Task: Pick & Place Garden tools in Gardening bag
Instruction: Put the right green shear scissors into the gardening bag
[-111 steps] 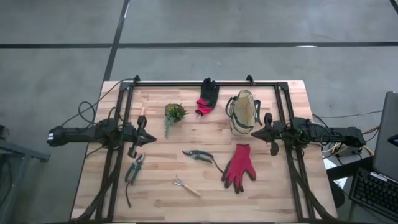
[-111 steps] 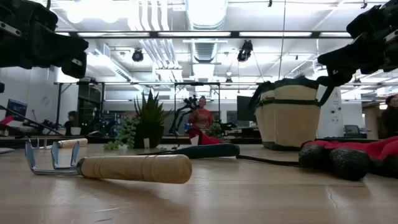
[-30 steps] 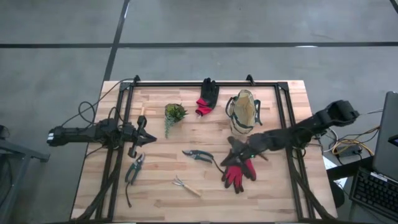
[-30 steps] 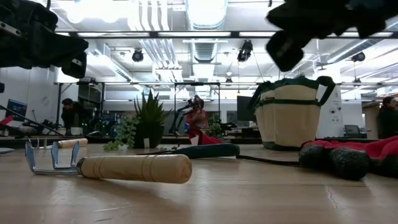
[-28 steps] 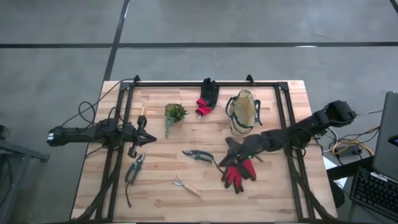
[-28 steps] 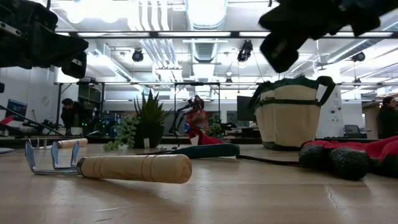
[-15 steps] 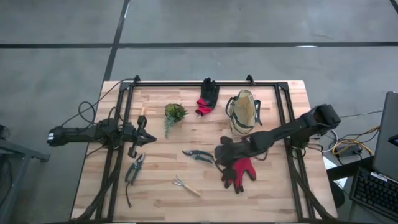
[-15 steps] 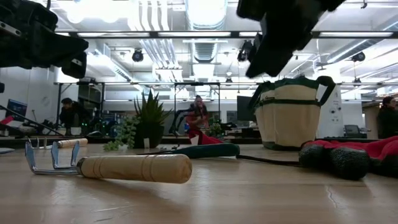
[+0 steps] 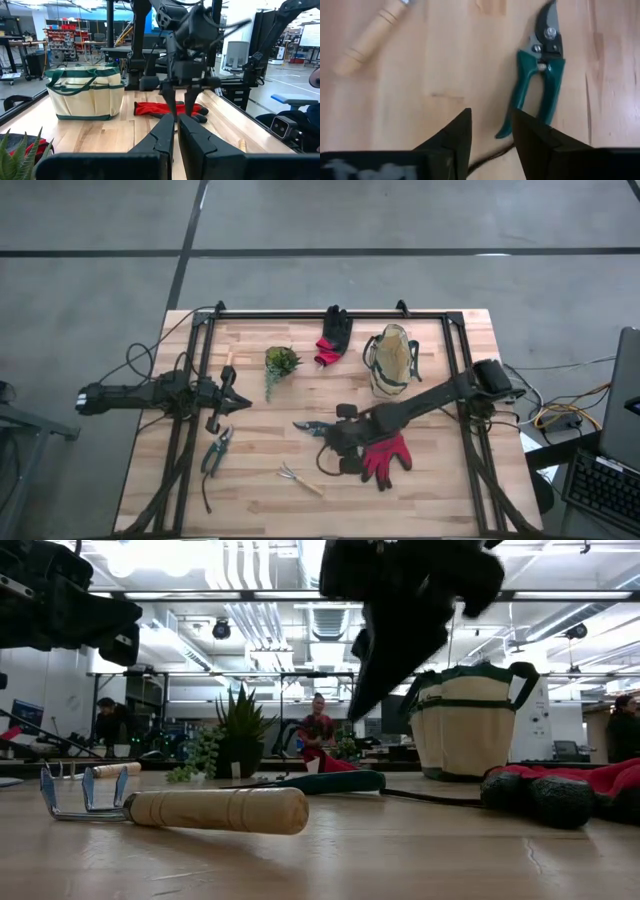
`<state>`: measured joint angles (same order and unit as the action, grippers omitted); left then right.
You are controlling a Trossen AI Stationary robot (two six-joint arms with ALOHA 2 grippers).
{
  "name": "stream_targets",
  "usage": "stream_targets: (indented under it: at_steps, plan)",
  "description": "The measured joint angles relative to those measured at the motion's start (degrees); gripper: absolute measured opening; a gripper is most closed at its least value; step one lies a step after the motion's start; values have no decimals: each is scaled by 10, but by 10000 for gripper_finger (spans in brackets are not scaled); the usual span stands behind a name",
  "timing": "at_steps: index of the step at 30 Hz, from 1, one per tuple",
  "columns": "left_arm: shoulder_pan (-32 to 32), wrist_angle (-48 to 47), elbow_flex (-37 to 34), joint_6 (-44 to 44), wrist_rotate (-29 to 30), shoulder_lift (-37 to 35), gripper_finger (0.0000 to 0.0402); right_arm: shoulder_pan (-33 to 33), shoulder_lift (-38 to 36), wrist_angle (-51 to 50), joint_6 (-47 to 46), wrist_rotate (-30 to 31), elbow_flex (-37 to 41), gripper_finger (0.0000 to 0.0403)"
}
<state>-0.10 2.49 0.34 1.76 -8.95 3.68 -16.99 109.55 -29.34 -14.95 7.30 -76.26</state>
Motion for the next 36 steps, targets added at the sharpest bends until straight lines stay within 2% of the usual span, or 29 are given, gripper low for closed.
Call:
stream_targets:
  at_steps: [5,18,31,36]
  plan:
    - [0,0,0,0,0,1,28,1,42,-41,0,44,-25,129]
    - [0,0,0,0,0,1,28,1,78,-37,4,66,-28,113]
    - [0,0,0,0,0,1,28,5,96,-34,39,78,-28,37]
    - [0,0,0,0,0,1,28,3,91,-56,63,100,-28,30]
